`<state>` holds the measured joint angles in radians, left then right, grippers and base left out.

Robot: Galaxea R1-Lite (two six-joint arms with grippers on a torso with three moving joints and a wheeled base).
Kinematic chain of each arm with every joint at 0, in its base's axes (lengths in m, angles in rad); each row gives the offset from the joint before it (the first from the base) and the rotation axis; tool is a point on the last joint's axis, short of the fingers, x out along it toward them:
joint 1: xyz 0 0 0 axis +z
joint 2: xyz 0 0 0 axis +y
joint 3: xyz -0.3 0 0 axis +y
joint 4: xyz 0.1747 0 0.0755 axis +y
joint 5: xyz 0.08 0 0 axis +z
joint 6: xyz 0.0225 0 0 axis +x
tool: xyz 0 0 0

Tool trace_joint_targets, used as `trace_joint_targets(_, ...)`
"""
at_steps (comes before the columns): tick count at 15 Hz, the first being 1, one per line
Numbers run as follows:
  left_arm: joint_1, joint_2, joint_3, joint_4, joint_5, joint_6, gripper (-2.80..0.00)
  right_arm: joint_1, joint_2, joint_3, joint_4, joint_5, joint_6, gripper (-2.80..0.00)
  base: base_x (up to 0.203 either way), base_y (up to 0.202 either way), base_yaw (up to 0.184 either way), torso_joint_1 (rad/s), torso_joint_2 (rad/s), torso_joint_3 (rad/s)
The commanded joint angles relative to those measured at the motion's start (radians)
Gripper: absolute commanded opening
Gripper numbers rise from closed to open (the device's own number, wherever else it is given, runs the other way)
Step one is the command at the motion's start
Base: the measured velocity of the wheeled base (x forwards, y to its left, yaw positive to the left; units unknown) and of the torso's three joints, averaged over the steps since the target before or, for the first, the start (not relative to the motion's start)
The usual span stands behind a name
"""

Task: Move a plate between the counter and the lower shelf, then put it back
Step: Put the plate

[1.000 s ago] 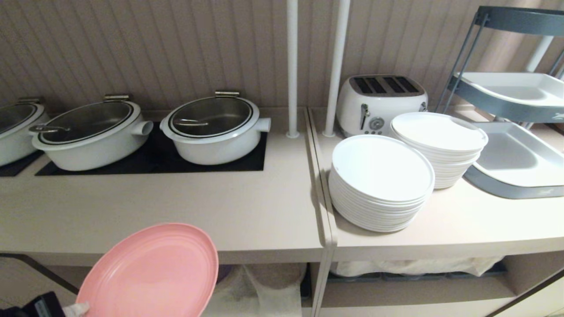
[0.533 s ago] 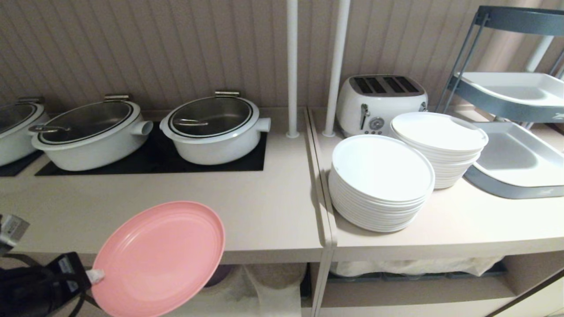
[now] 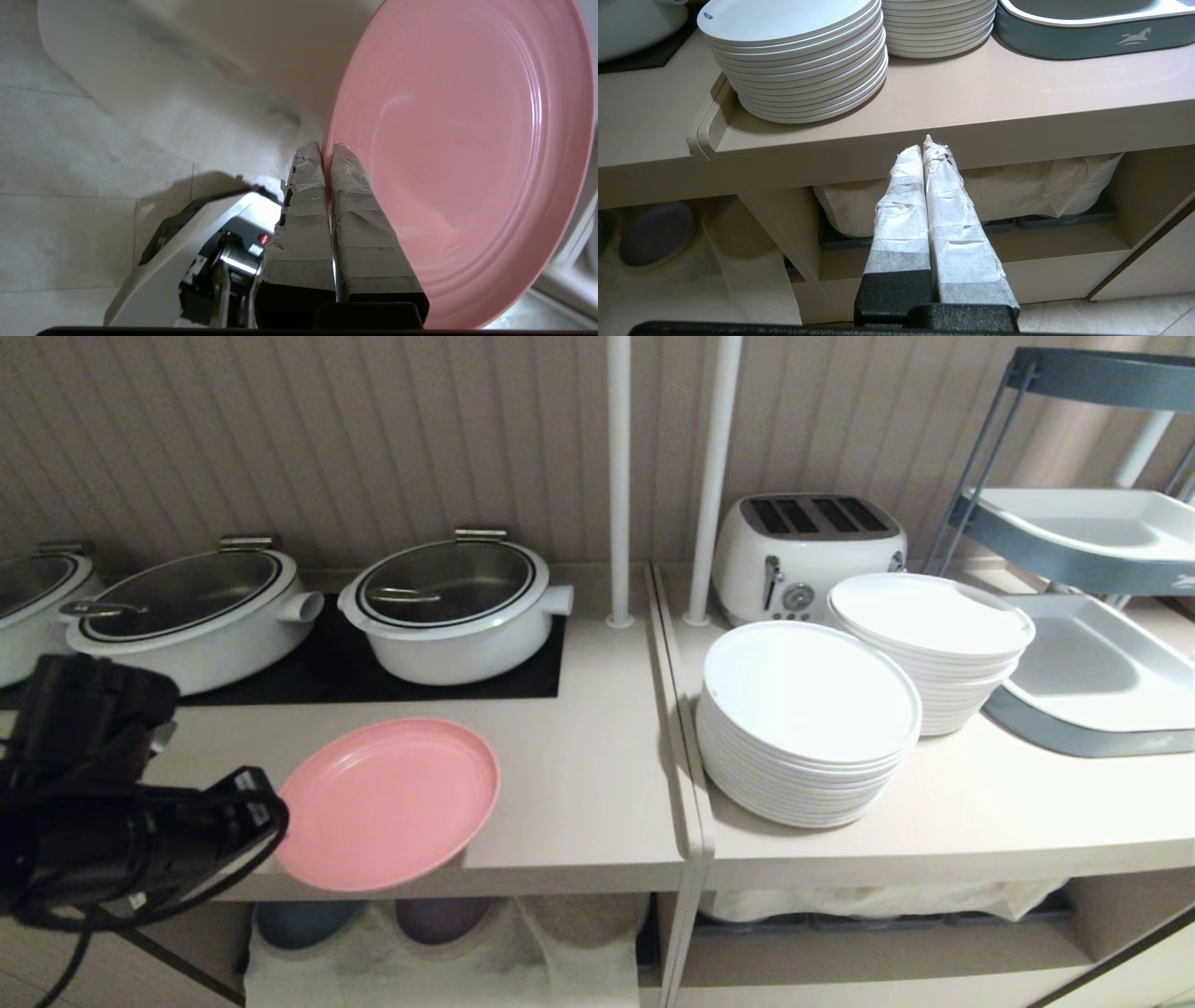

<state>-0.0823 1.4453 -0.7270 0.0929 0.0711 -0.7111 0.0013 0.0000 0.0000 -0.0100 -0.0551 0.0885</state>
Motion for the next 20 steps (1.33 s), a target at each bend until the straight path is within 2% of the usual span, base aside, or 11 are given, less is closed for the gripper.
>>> trace_joint_targets(1, 0.02, 0.188, -0.133, 0.001, 0.001, -0.005, -2.8, 0.0, 0.0, 0.0, 0.001, 0.0, 0.0, -2.8, 0.0, 0.0, 0.0, 0.0, 0.0, 0.0)
trace_joint_targets(6, 0.029, 0.379, -0.268, -0.011, 0.0, -0.007, -2.8, 0.0, 0.0, 0.0, -0.001, 0.0, 0.0, -2.8, 0.0, 0.0, 0.0, 0.0, 0.0, 0.0)
trace_joint_targets(10, 0.028, 0.466, -0.271, -0.124, -0.002, -0.018, -2.8, 0.0, 0.0, 0.0, -0.001, 0.0, 0.0, -2.8, 0.0, 0.0, 0.0, 0.0, 0.0, 0.0)
trace_joint_targets(15, 0.021, 0.545, -0.273, -0.202, -0.003, -0.023, -2.8, 0.0, 0.0, 0.0, -0.001, 0.0, 0.0, -2.8, 0.0, 0.0, 0.0, 0.0, 0.0, 0.0)
trace_joint_targets(20, 0.018, 0.576, -0.324, -0.216, -0.004, -0.024, -2.8, 0.0, 0.0, 0.0, -0.001, 0.0, 0.0, -2.8, 0.0, 0.0, 0.0, 0.0, 0.0, 0.0)
